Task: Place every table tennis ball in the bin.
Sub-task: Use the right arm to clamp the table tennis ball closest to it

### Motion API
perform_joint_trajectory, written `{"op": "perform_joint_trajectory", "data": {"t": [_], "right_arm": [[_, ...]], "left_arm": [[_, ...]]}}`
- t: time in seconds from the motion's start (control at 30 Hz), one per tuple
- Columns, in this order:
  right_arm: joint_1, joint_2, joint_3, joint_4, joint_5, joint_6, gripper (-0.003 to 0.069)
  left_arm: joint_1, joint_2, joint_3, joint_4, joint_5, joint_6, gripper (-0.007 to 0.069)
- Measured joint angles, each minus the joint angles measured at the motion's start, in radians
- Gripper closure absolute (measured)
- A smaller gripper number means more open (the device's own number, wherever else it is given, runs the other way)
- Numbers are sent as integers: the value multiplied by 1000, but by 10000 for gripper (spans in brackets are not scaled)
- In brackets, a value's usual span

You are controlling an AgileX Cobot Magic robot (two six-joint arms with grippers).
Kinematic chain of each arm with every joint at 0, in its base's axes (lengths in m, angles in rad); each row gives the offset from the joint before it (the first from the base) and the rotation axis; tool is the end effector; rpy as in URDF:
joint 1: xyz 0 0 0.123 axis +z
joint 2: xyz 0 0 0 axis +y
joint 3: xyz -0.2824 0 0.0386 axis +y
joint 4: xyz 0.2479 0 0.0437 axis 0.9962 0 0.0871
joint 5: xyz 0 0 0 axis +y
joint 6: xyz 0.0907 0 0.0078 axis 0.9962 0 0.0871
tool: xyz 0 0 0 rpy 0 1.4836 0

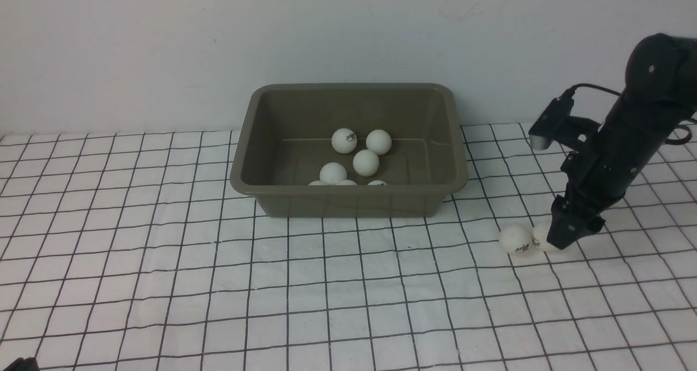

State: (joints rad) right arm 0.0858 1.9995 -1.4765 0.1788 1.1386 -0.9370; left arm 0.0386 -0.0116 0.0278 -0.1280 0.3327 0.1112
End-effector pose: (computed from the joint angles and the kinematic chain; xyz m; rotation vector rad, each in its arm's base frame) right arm 0.3865 0.0480 0.1880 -1.4003 2.7314 0.2295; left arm 0.0537 -0.0017 0.1746 -0.0150 1.8297 -0.0179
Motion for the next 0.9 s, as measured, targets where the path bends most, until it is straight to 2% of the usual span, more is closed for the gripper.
{"op": "perform_joint_trajectory", "data": {"t": [0.47,0.9], "right_arm": [[0,52,0,16,-68,-116,163],[0,92,0,42,-90,-130,170]], "left_arm": [[0,0,0,0,0,0,629],[0,0,0,0,0,0,629]]}}
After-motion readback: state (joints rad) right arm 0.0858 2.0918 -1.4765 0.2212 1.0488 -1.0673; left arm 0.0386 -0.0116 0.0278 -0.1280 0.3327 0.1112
